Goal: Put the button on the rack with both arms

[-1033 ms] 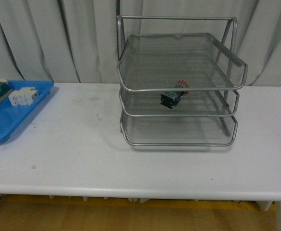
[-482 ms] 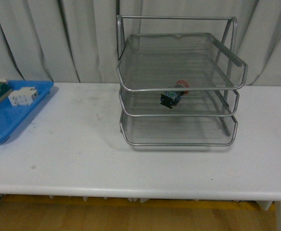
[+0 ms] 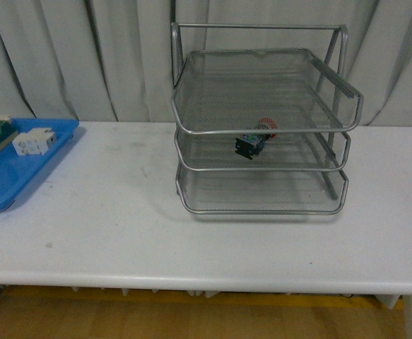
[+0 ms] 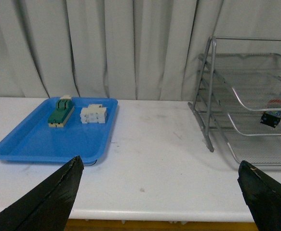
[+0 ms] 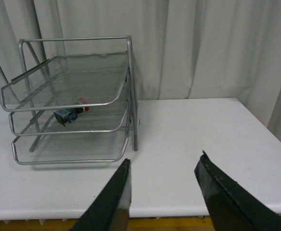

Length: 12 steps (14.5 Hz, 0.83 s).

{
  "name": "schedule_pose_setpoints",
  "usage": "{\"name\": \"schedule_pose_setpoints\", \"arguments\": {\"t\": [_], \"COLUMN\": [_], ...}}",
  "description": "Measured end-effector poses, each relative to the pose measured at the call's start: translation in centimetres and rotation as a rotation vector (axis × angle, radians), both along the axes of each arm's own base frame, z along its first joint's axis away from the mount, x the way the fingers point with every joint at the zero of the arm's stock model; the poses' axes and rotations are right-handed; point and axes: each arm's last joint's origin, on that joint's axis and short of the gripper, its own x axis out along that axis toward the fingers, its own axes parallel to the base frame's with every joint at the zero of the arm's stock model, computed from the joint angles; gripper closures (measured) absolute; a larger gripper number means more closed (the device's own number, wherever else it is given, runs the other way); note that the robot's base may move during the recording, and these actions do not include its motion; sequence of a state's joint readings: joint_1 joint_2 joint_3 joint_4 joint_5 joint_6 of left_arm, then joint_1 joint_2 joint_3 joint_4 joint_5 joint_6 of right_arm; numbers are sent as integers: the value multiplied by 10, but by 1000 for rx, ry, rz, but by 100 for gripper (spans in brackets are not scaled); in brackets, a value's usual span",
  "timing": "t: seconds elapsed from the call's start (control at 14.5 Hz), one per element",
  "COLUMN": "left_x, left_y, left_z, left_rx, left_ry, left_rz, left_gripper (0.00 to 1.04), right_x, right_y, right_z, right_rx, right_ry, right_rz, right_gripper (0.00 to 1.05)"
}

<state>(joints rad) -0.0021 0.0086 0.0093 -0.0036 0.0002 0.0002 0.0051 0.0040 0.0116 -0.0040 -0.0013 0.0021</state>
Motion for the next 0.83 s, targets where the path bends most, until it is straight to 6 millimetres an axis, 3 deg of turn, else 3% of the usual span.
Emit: {"name": "schedule_pose_setpoints", "arguments": {"t": [0.07, 0.28, 0.83], "left_x": [0, 0, 0], "left_y": [0, 0, 0], "left_z": [0, 0, 0], "left_rx": [0, 0, 0], "left_ry": [0, 0, 0], "left_rz": [0, 0, 0], "left_gripper": [7, 7, 7], "right_x": [0, 0, 0], "right_y": [0, 0, 0], "right_z": [0, 0, 0], "right_rx": [0, 0, 0], "right_ry": [0, 0, 0], "right_rz": [0, 0, 0], "right_gripper": [42, 5, 6]}}
